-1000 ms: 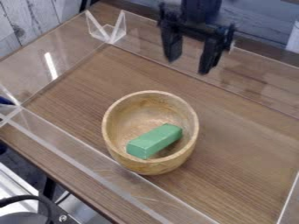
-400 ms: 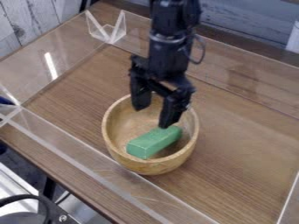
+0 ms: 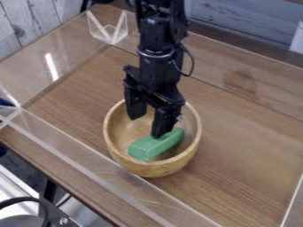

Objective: Remove the green block from inside the brown bowl and put it on the table

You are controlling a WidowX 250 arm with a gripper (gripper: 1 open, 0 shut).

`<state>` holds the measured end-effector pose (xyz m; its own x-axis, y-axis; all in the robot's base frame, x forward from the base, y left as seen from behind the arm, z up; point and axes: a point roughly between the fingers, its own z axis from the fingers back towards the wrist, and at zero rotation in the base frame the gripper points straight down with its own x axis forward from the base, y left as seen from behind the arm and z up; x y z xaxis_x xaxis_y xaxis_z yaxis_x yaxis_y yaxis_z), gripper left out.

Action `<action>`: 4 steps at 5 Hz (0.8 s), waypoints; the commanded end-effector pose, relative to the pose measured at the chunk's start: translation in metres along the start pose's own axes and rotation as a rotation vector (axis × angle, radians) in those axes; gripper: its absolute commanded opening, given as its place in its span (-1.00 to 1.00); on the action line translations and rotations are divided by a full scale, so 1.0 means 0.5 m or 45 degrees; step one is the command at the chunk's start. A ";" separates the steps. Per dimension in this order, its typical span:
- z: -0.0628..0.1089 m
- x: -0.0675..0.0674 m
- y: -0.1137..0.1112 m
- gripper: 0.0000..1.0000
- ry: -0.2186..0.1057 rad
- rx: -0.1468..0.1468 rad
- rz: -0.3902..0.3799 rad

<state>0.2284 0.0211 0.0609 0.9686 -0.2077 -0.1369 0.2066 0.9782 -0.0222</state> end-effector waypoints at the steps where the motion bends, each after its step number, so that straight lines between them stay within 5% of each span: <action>1: 0.009 0.006 -0.004 1.00 -0.052 0.006 -0.018; 4: -0.008 0.009 -0.031 1.00 -0.061 -0.014 -0.079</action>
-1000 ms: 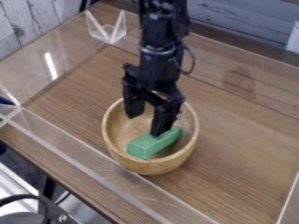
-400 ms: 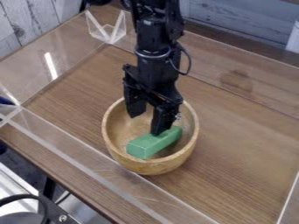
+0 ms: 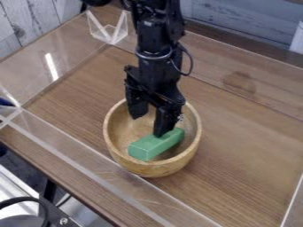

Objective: Remove the green block from inside the brown bowl and put it on the table

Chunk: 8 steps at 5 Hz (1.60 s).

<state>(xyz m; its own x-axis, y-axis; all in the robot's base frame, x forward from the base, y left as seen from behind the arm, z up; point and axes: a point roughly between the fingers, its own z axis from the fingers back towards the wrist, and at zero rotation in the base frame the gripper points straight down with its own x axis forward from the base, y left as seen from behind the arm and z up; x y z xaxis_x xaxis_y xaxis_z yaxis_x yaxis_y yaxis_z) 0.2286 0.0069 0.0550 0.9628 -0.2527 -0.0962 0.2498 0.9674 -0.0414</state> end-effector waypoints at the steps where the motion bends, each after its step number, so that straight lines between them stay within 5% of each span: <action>1: 0.000 0.002 -0.013 1.00 -0.011 -0.004 -0.039; 8: -0.019 -0.017 -0.041 1.00 0.038 -0.042 -0.089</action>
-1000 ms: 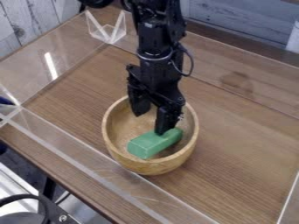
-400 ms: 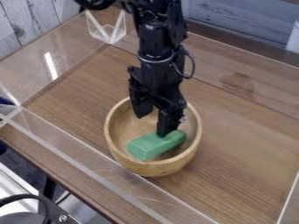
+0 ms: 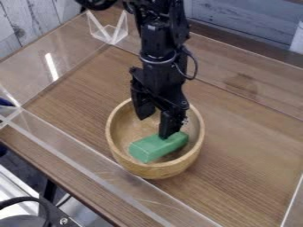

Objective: Remove the green block from inside the brown bowl and put it on the table

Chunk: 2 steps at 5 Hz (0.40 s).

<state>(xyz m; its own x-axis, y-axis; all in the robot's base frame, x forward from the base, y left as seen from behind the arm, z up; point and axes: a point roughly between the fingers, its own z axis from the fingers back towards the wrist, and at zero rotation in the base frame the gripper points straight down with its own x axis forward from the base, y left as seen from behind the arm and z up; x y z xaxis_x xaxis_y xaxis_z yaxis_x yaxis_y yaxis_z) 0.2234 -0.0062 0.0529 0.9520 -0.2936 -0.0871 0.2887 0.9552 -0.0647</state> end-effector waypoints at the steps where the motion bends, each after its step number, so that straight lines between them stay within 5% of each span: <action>1: -0.016 -0.016 -0.015 1.00 0.057 -0.024 -0.037; 2: -0.019 -0.018 -0.015 1.00 0.067 -0.030 -0.040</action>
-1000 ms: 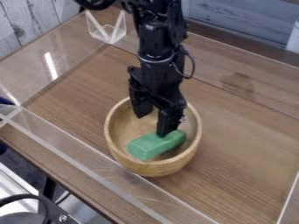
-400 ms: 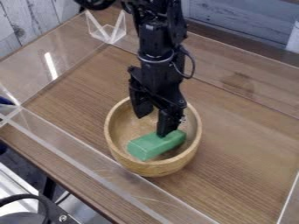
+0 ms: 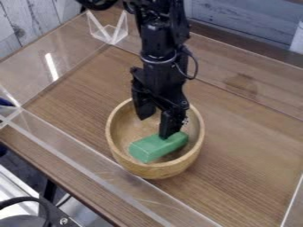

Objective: Remove the green block from inside the brown bowl and put it on the table

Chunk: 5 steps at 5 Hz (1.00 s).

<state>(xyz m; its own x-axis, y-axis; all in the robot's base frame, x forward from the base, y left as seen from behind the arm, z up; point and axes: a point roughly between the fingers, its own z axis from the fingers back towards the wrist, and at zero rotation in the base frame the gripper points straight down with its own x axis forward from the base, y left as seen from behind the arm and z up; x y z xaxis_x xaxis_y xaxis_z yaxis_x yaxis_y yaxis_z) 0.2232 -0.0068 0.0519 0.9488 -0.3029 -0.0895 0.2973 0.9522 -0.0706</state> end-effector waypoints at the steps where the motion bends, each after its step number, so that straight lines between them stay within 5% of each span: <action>1: -0.035 -0.020 -0.014 1.00 0.079 -0.027 -0.033; 4: -0.075 -0.030 -0.014 1.00 0.134 -0.035 -0.044; 5: -0.064 -0.031 -0.015 1.00 0.117 -0.037 -0.042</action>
<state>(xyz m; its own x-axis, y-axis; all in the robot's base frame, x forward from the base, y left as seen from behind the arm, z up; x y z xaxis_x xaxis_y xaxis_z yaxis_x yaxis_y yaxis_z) 0.2051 -0.0106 0.0206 0.9266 -0.3309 -0.1787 0.3177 0.9430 -0.0987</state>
